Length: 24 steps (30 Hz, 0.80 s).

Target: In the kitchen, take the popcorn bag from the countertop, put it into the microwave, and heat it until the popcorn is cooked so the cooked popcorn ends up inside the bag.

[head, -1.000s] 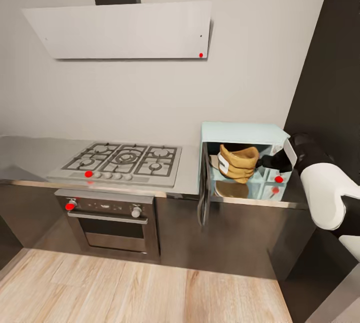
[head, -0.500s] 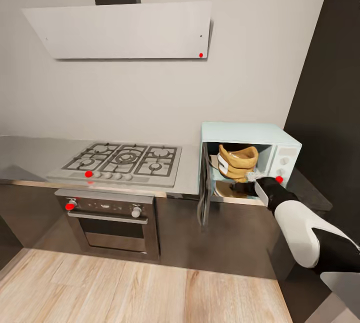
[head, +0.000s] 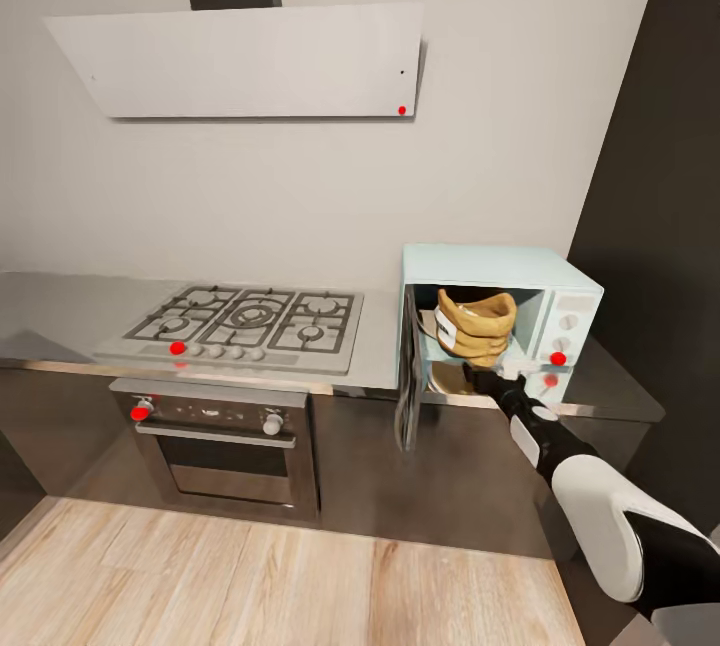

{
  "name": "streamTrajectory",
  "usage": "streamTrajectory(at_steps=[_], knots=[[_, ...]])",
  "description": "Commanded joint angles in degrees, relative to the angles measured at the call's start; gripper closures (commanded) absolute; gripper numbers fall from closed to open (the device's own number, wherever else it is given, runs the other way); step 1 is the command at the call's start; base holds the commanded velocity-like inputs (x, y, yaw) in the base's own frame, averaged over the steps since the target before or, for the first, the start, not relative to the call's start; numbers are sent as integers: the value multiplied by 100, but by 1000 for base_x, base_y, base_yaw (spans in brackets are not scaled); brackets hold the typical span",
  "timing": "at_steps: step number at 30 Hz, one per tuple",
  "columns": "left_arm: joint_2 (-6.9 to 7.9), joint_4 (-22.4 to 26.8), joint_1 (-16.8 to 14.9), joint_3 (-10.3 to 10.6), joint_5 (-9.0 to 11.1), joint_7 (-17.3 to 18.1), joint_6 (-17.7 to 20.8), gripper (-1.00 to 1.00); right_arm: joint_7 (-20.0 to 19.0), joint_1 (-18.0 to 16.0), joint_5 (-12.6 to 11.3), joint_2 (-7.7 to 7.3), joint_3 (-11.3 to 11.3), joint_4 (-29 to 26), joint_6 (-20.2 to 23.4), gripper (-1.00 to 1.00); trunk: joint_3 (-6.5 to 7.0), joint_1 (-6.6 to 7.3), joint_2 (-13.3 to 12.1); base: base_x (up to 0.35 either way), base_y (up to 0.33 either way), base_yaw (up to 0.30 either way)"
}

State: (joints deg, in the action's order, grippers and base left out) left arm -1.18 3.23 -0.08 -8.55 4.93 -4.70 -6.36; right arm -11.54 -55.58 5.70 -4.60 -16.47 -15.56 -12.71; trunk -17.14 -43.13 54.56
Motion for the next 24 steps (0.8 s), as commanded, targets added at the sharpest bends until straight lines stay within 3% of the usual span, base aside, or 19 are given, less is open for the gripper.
streamTrajectory(at_steps=[1, 24], knots=[[1, -3, -1, 0, 52, -5, -15, -100, -11, 21, 51, 6, -49, 8, -132, -100, -6, -1, 5, 114, 0, 0], [11, -6, -1, 3, 52, -2, -14, -100, 116, 59, 44, 31, -59, -26, -347, -100, -6, -1, 5, 286, 0, 0]])
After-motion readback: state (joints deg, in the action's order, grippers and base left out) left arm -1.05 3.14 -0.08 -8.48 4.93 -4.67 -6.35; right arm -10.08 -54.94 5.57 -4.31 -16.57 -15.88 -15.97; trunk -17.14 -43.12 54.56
